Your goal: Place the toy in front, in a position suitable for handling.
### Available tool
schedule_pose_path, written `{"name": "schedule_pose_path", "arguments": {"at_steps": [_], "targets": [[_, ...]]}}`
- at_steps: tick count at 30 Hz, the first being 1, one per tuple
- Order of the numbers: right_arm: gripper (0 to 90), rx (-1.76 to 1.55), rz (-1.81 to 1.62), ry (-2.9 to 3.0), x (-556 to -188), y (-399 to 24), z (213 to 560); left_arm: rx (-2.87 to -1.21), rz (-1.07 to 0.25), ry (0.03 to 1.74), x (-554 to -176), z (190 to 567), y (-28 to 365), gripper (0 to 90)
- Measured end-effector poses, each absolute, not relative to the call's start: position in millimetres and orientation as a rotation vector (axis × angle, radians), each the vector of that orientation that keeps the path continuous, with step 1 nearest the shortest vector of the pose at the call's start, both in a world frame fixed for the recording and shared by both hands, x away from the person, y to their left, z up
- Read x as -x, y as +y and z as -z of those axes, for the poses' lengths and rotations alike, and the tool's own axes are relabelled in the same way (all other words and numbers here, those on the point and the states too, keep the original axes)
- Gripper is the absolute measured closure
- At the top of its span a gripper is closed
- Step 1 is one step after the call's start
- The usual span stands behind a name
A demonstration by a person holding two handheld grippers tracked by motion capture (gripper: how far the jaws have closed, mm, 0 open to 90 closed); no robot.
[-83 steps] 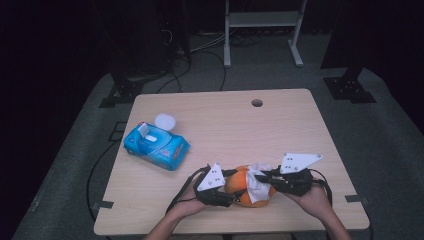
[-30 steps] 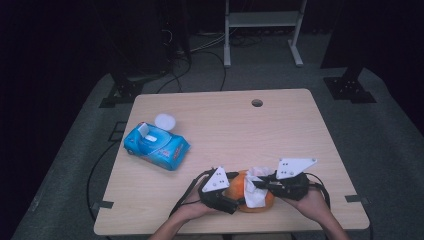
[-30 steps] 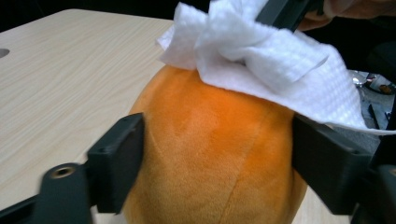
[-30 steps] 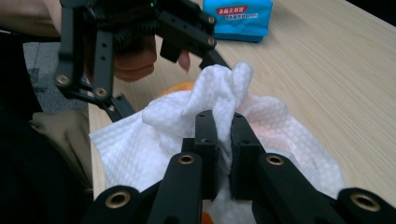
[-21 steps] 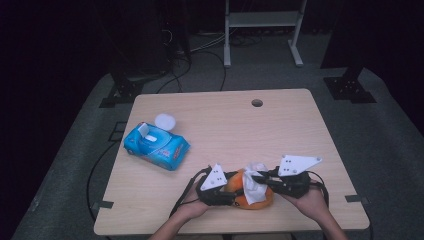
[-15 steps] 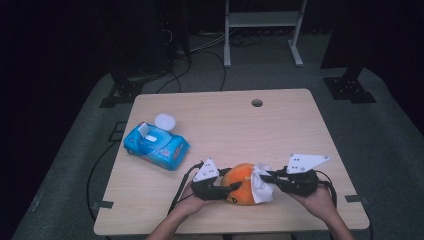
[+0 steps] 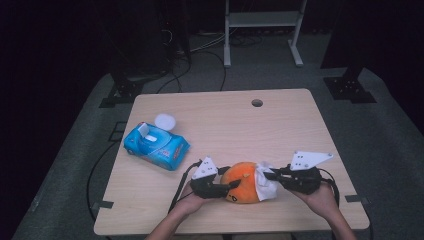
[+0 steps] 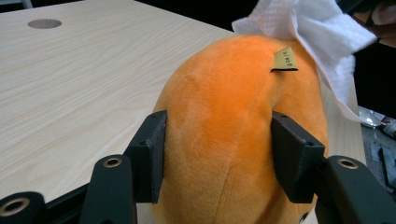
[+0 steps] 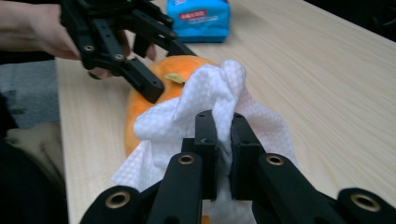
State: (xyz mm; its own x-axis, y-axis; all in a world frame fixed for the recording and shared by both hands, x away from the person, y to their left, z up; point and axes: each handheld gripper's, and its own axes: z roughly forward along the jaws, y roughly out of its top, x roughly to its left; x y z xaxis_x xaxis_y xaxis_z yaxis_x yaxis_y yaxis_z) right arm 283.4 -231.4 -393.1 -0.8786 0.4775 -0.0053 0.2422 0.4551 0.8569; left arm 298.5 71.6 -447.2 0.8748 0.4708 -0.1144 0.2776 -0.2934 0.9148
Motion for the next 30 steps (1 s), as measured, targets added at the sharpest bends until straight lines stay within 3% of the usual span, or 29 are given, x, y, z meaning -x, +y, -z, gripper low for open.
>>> {"name": "schedule_pose_path", "arguments": {"at_steps": [6, 12, 15, 17, 23, 27, 30], "targets": [[83.3, -0.587, -1.421, 2.437, -281.2, -222.5, 387.9, -1.911, -0.235, 0.508, -291.5, 443.8, 66.2, 40.4], [83.4, -0.551, -1.390, 2.574, -282.1, -218.2, 402.3, -1.903, -0.218, 0.515, -290.5, 441.1, 65.4, 16.4], [83.4, -0.538, -1.406, 2.614, -281.2, -219.8, 404.1, -1.915, -0.200, 0.496, -289.9, 440.4, 62.6, 12.5], [83.4, -0.536, -1.407, 2.614, -281.4, -219.4, 404.2, -1.941, -0.181, 0.478, -289.0, 442.7, 59.5, 15.6], [83.3, -0.558, -1.401, 2.578, -284.4, -220.3, 397.7, -1.934, -0.321, 0.442, -283.4, 438.2, 57.1, 43.7], [83.4, -0.563, -1.452, 2.453, -282.4, -217.7, 385.2, -1.860, -0.518, 0.375, -277.1, 428.6, 55.6, 46.9], [83.3, -0.555, -1.434, 2.411, -281.6, -210.2, 384.5, -1.867, -0.493, 0.387, -280.2, 432.5, 57.7, 44.4]]}}
